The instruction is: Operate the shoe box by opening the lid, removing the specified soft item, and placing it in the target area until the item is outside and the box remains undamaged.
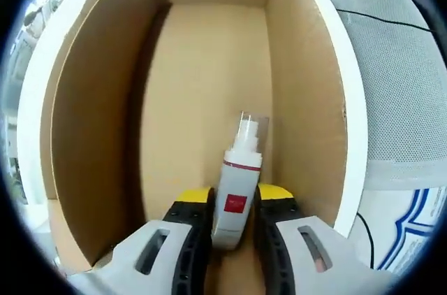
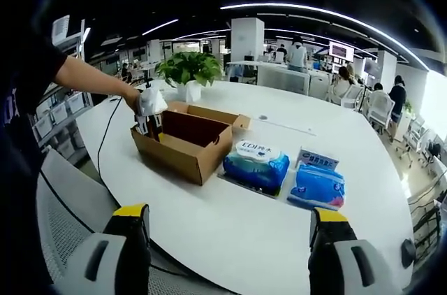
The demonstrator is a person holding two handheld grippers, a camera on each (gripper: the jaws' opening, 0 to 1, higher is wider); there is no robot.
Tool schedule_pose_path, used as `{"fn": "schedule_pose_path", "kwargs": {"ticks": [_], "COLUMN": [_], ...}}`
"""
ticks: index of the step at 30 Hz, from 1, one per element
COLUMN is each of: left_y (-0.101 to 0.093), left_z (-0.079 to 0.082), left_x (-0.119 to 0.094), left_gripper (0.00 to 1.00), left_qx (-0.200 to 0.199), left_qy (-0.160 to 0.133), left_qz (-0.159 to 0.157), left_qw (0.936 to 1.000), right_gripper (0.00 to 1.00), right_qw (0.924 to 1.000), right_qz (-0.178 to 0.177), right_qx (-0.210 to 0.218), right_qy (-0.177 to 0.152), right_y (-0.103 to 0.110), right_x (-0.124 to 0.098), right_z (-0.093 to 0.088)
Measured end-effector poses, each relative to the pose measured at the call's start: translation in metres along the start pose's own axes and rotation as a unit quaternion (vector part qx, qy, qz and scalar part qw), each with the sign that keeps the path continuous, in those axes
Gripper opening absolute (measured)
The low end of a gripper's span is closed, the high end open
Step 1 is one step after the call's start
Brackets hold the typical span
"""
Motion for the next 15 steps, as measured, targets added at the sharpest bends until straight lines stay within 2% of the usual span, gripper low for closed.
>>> {"fn": "schedule_pose_path", "kwargs": {"ticks": [10,15], "left_y": [0.004,0.002], "left_z": [0.006,0.008], "left_x": [-0.013,-0.016], "left_gripper": [0.2,0.19], "left_qx": [-0.01,-0.014], "left_qy": [-0.029,-0.035], "left_qz": [0.028,0.027], "left_qw": [0.9991,0.9989], "right_gripper": [0.95,0.95], "right_qw": [1.0,1.0], "right_qz": [0.004,0.006], "right_qx": [0.005,0.005], "right_qy": [-0.004,-0.005], "right_y": [0.002,0.003], "right_x": [-0.001,0.0], "right_z": [0.003,0.004]}}
Point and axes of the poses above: the point that each gripper's makers call its tool centre point, and the gripper's own axes: x roughly forward along the fingers, y roughly to its left, z roughly out of its top, the point moved 3 cm from there along -x, roughly backward along the fingers, and after that the axes turned 8 degrees about -z, right-handed, at the moved point
